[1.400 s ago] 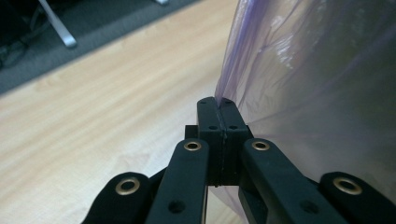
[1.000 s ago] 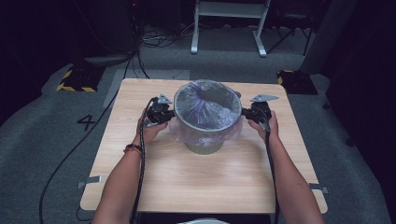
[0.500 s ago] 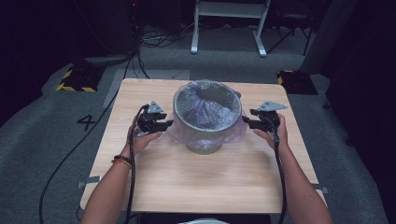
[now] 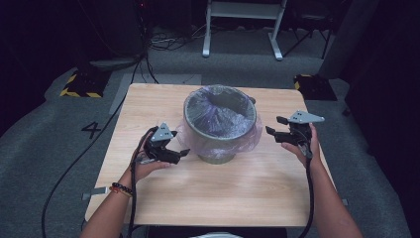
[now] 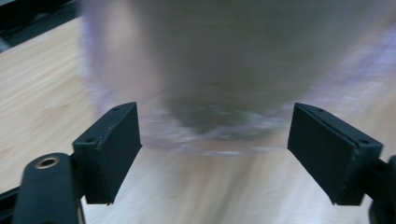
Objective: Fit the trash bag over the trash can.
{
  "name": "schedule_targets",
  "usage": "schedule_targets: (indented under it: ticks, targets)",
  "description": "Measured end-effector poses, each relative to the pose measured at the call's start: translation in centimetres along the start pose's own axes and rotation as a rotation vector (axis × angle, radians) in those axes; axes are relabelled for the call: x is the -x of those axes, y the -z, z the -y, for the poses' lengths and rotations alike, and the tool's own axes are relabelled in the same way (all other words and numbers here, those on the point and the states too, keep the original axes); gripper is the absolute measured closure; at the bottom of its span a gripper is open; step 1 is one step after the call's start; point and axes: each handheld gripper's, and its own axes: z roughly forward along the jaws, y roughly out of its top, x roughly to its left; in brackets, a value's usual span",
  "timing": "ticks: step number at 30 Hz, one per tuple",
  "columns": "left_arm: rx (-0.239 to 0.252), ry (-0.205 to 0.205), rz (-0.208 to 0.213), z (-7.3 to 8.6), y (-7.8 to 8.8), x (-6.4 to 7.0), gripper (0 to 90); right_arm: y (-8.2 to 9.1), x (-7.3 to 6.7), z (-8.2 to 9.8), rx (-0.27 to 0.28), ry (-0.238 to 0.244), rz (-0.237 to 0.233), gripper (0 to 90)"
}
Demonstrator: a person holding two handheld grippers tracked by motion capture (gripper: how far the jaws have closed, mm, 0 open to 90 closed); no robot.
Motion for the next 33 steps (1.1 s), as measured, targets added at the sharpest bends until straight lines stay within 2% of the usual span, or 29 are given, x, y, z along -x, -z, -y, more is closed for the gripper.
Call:
schedule_targets:
  ticks: [1,4,6,8,10,11,12,14,16,17,20,23,26,29,33]
  targets:
    - [-0.004,-0.006,0.002,-0.1,-0.2,0.4,16.0,0.3,-0.6,-0.2,0.013,0.009,-0.042,32.4]
    - [0.001,-0.025,0.027,-0.5,-0.6,1.1,16.0,1.0,-2.6,-0.8,0.029,0.068,-0.107,28.6]
    - [-0.001,-0.036,0.016,-0.7,-0.9,1.4,17.5,1.3,-3.7,-0.9,0.042,0.089,-0.147,26.7]
    - [0.000,-0.044,0.029,-0.8,-1.2,1.6,26.7,1.3,-4.6,-0.9,0.044,0.101,-0.170,22.9]
    - [-0.013,-0.055,0.012,-0.9,-1.6,1.7,35.0,1.0,-5.5,-0.7,0.028,0.126,-0.180,22.5]
    - [-0.018,-0.066,0.010,-0.9,-1.7,1.7,42.8,0.7,-6.0,-0.6,0.015,0.140,-0.179,23.1]
    - [-0.023,-0.083,0.005,-0.9,-1.8,1.7,50.1,0.3,-6.4,-0.5,0.000,0.153,-0.173,26.3]
    - [-0.036,-0.104,-0.018,-1.0,-2.0,1.8,61.5,-0.6,-7.0,-0.1,-0.039,0.174,-0.162,43.9]
    - [-0.028,-0.109,-0.011,-0.9,-2.1,1.7,73.4,-1.4,-7.3,0.3,-0.067,0.184,-0.161,59.5]
    - [-0.031,-0.116,-0.004,-0.9,-2.2,1.6,78.8,-1.7,-7.3,0.4,-0.067,0.185,-0.171,68.8]
    - [-0.040,-0.114,0.013,-0.6,-2.5,1.2,89.2,-2.2,-7.6,0.8,-0.056,0.180,-0.195,84.7]
    - [-0.062,-0.112,0.022,-0.3,-2.9,1.1,89.8,-2.6,-7.8,1.2,-0.063,0.186,-0.219,89.9]
    - [-0.090,-0.106,0.018,0.0,-3.4,1.1,89.8,-3.2,-7.9,1.7,-0.098,0.190,-0.229,90.0]
    - [-0.129,-0.126,0.007,0.3,-3.9,1.1,89.8,-4.0,-7.9,2.4,-0.146,0.189,-0.236,90.0]
    - [-0.177,-0.125,0.006,1.1,-4.7,0.9,89.8,-4.8,-7.4,3.2,-0.190,0.155,-0.234,90.0]
